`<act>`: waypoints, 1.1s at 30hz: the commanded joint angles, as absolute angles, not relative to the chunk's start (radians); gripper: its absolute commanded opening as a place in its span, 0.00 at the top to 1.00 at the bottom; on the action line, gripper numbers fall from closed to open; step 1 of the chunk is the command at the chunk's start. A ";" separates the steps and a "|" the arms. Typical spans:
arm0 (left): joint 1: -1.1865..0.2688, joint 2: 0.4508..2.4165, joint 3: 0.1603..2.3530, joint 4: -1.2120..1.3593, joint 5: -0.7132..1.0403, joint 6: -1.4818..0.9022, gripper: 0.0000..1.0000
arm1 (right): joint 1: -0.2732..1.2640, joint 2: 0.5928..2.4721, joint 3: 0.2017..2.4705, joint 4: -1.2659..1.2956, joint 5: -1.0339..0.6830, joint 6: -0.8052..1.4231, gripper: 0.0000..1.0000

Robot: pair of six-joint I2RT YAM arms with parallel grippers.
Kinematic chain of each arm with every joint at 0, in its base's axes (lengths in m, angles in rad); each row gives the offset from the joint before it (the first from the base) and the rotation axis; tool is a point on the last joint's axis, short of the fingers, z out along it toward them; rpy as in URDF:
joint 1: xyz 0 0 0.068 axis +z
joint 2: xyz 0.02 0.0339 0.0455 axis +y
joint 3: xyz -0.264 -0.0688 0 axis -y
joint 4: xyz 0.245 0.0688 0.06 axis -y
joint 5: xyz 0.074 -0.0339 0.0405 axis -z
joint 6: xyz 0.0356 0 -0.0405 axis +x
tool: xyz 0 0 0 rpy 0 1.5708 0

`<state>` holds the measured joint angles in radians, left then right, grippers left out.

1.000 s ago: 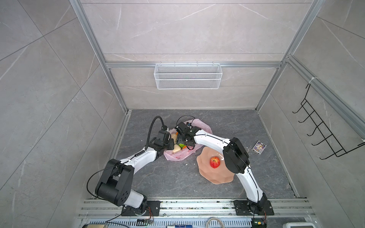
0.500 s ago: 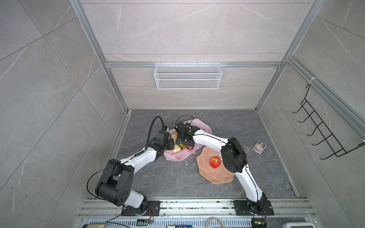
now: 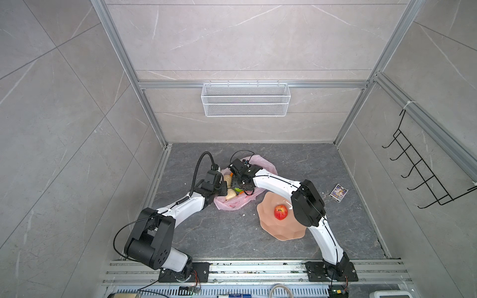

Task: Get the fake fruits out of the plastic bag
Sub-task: 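Grasp the green fruit and lift it out with the right gripper, then carry the green fruit over the peach bowl and lower it in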

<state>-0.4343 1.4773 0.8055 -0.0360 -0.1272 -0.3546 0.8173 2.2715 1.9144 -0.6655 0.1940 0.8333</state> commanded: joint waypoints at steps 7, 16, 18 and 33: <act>-0.436 1.459 0.804 -0.017 -0.160 -0.346 1.00 | 0.832 2.068 1.818 -0.707 0.242 0.735 0.30; -0.436 1.454 0.802 -0.019 -0.161 -0.346 1.00 | 0.831 1.797 1.570 -0.761 0.346 0.656 0.30; -0.436 1.452 0.802 -0.019 -0.164 -0.344 1.00 | 0.832 1.730 1.516 -0.797 0.367 0.647 0.30; -0.436 1.470 0.804 -0.015 -0.160 -0.344 1.00 | 0.926 1.498 1.321 -1.218 0.559 0.717 0.30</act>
<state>-0.4343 1.4776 0.8055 -0.0364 -0.1520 -0.3546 0.8886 1.4826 1.3441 -1.0546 0.4873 0.6708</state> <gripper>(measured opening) 0.046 0.700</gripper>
